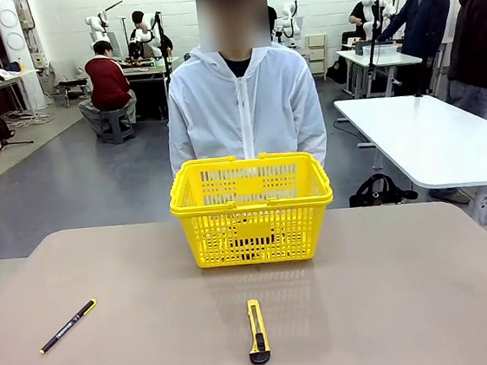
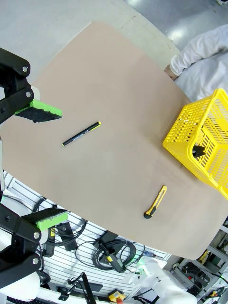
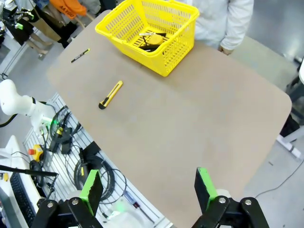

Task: Place the items the person wants into the basket.
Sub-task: Pick up the item the person points to and place it in the Market Basket.

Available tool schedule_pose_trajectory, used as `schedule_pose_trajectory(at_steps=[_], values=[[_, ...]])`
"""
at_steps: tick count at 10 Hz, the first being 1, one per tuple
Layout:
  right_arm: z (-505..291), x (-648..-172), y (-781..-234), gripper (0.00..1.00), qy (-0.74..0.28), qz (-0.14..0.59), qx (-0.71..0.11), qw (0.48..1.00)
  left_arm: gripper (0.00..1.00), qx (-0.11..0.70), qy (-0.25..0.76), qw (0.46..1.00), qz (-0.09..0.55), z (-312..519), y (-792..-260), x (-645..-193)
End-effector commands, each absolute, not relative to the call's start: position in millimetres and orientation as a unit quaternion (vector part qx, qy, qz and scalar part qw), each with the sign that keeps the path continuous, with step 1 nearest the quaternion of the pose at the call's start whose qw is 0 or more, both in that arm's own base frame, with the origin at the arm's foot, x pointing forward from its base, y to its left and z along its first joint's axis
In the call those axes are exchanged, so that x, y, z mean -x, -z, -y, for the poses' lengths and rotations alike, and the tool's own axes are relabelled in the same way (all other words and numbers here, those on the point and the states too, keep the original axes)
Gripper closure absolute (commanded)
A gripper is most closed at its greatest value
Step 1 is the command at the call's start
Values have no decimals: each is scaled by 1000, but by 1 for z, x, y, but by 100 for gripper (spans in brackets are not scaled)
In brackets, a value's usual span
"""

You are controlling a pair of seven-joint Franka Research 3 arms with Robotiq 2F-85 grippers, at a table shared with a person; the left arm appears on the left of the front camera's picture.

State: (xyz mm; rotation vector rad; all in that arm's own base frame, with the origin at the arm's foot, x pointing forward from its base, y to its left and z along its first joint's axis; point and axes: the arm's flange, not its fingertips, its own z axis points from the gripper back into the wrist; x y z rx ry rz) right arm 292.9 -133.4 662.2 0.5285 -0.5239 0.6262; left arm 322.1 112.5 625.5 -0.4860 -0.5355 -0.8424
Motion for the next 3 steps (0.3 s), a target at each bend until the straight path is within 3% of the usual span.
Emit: schedule_pose_trajectory(at_steps=[1, 3], values=[[133, -294, -663, 0, -308, 257, -266, 876, 6, 238, 407, 842, 262, -114, -625, -321], [133, -294, -663, 0, -308, 257, -266, 876, 6, 238, 407, 842, 262, -114, -625, -321]])
